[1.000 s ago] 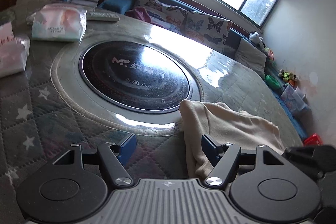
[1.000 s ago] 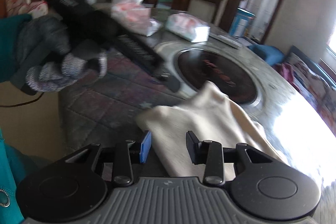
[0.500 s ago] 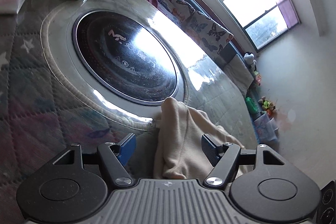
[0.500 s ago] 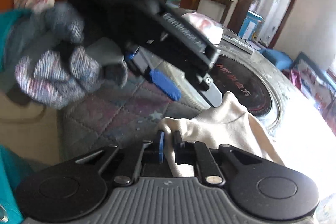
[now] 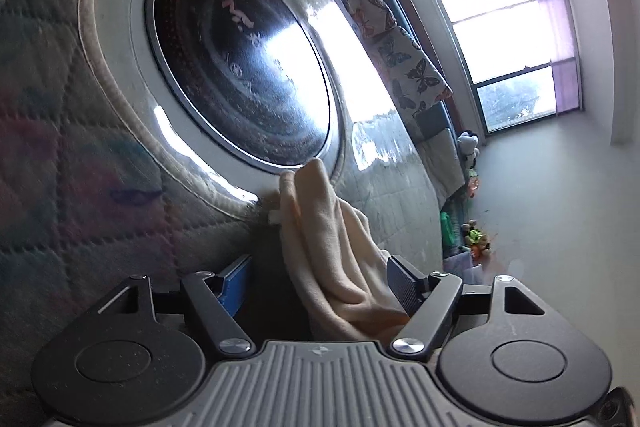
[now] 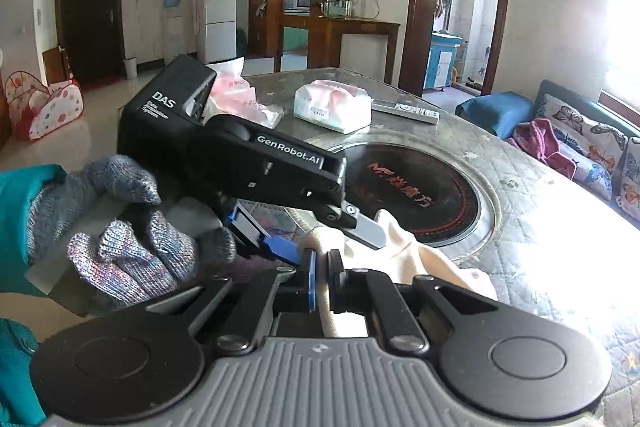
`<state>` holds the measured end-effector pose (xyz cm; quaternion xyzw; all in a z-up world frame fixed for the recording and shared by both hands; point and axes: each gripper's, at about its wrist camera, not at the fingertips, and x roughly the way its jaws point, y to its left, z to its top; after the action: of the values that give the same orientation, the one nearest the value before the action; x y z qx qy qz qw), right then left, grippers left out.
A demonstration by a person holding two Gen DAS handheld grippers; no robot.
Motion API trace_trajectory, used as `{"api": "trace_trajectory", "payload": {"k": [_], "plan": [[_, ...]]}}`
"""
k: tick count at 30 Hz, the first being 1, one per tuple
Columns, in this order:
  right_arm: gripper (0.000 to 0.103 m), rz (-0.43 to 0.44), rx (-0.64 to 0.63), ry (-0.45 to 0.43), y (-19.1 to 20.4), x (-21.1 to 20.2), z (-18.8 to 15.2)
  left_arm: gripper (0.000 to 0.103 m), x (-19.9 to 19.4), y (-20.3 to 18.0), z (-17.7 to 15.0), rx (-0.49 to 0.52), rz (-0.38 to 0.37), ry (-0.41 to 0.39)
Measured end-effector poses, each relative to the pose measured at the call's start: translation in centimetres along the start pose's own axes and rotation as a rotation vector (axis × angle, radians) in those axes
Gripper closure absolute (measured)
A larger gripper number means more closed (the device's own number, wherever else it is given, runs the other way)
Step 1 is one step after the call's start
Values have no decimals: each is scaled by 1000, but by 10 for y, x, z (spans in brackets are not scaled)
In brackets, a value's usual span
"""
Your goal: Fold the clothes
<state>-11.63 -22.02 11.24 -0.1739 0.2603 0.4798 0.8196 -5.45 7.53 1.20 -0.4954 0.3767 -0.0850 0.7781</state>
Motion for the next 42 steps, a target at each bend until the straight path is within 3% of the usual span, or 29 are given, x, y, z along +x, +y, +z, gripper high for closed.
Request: {"api": "trace_trajectory", "payload": {"k": [3, 6, 8, 10, 11, 18, 32, 37, 39, 42], "plan": [[98, 10, 2, -5, 1, -2, -1, 30, 8, 0, 4, -13, -16, 11], [98, 19, 3, -12, 4, -4, -2, 41, 15, 7, 8, -62, -46, 32], [98, 22, 2, -15, 5, -6, -3, 67, 19, 15, 8, -102, -44, 39], [98, 24, -4, -9, 9, -6, -6, 82, 21, 24, 7, -126, -45, 38], [98, 26, -2, -5, 10, -6, -7, 84, 21, 26, 7, -130, -48, 35], [92, -4, 89, -13, 3, -17, -25, 86, 18, 22, 6, -75, -29, 24], [88, -351, 350, 59, -101, 2, -65, 86, 23, 10, 1, -31, -8, 16], [88, -397, 461, 19, -132, -16, -87, 86, 28, 3, 1, -16, 2, 17], [75, -450, 474, 0, -135, -28, -93, 86, 29, 0, 1, -3, 7, 16], [72, -467, 520, -15, -146, -37, -102, 86, 31, -2, 1, 6, 12, 15]]}}
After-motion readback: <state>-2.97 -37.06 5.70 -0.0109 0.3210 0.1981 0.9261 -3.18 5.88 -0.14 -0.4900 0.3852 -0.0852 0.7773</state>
